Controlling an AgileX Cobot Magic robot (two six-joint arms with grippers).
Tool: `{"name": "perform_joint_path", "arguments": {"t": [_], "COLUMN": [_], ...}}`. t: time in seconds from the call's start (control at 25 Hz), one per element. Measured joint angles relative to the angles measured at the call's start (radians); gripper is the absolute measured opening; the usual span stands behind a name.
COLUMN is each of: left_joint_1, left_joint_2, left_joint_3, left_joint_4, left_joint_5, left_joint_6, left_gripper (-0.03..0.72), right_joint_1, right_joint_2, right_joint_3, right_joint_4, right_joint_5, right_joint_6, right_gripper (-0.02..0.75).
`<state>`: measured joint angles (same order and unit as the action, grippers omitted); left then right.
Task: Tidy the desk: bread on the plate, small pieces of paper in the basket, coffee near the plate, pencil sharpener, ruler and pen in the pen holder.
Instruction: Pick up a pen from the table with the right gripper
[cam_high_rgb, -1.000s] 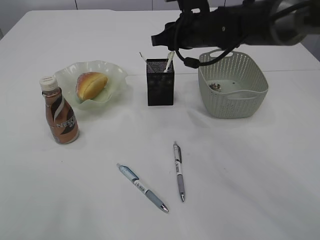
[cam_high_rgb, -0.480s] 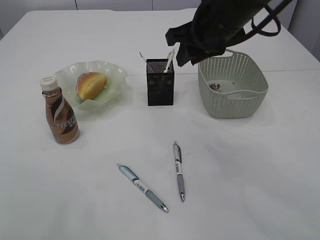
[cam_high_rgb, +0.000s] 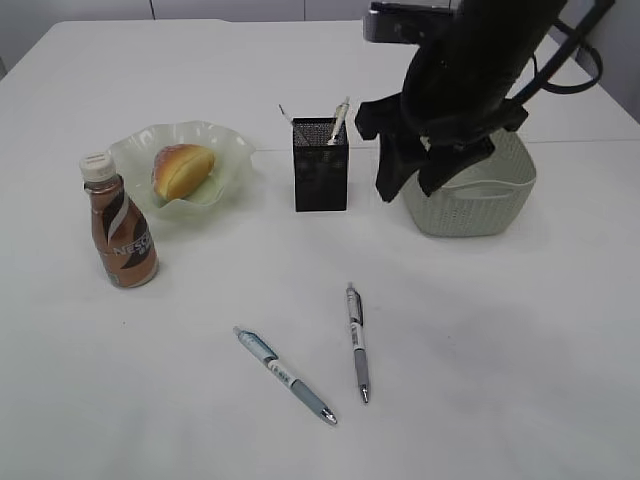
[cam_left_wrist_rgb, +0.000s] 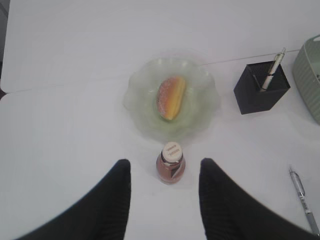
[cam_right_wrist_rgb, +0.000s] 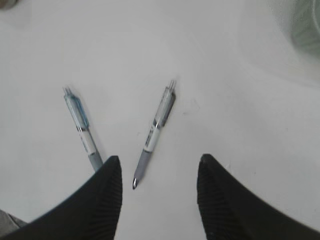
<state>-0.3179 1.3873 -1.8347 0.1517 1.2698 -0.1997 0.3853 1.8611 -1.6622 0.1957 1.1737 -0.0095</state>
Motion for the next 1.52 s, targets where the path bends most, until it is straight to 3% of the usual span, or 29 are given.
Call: {"name": "perform_joint_path", "arguments": {"t": [0.2, 0.32, 0.6, 1.52], "left_joint_1": [0.0, 0.0, 0.0, 0.0], "left_joint_2": [-0.053, -0.083, -0.13, -0.15], "left_joint_3": [0.098, 0.158, 0.177, 0.177], "left_joint_4": [-0.034, -0.04, -0.079, -0.121], "left_joint_5": [0.0, 0.0, 0.0, 0.0], "left_joint_6": [0.0, 0.0, 0.0, 0.0], "left_gripper": [0.326, 0.326, 0.326, 0.326], "right_joint_1": [0.0, 0.007, 0.116, 0.135], "right_joint_2": [0.023, 0.058, 0.127, 0.365], "right_joint_3": [-0.001, -0.002, -0.004, -0.01], "right_joint_4": [0.004, -0.007, -0.208, -0.11], "right_joint_5": [0.048, 0.048, -0.019, -0.041], "right_joint_6": [0.016, 0.162, 0.461, 0.554], "right_gripper": [0.403, 0.403, 0.403, 0.403]}}
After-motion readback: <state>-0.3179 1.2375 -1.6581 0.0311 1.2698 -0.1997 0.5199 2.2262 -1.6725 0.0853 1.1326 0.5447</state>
